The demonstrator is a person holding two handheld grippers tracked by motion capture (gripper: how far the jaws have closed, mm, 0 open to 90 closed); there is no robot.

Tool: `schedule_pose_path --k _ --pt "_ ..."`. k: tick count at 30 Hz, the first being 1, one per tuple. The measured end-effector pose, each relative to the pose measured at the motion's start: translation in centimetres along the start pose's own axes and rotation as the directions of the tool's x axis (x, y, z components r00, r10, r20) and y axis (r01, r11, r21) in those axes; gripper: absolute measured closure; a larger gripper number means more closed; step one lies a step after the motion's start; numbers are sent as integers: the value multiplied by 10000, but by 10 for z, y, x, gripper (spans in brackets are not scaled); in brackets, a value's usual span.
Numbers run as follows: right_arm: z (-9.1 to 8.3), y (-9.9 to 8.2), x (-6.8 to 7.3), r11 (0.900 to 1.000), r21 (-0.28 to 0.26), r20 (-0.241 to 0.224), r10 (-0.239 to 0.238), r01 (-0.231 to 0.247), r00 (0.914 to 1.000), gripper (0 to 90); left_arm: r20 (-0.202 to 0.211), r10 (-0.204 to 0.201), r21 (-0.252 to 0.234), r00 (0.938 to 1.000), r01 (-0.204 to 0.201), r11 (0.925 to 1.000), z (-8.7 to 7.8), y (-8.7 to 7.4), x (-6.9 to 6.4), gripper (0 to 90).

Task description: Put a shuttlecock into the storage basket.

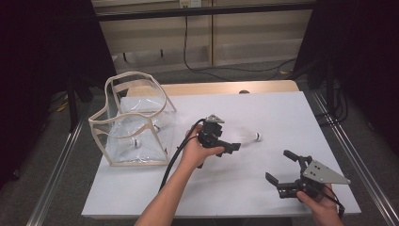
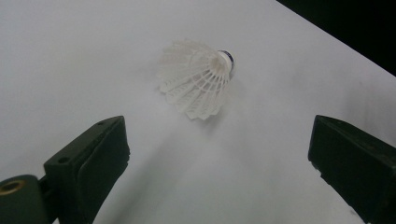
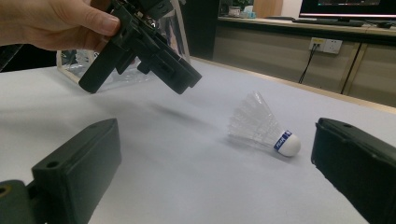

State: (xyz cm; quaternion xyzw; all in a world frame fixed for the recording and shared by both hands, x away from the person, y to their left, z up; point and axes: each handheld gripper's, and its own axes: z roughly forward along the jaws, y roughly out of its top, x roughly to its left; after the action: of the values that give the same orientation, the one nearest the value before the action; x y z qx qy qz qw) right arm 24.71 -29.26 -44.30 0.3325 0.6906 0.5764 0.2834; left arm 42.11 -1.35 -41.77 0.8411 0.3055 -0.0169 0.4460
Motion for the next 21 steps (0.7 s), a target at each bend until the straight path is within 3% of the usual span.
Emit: schedule_pose_path --k 21 --pt "0 0 0 10000 -13 21 36 -36 10000 11 49 22 -5 10000 -22 10000 16 5 -1 79"
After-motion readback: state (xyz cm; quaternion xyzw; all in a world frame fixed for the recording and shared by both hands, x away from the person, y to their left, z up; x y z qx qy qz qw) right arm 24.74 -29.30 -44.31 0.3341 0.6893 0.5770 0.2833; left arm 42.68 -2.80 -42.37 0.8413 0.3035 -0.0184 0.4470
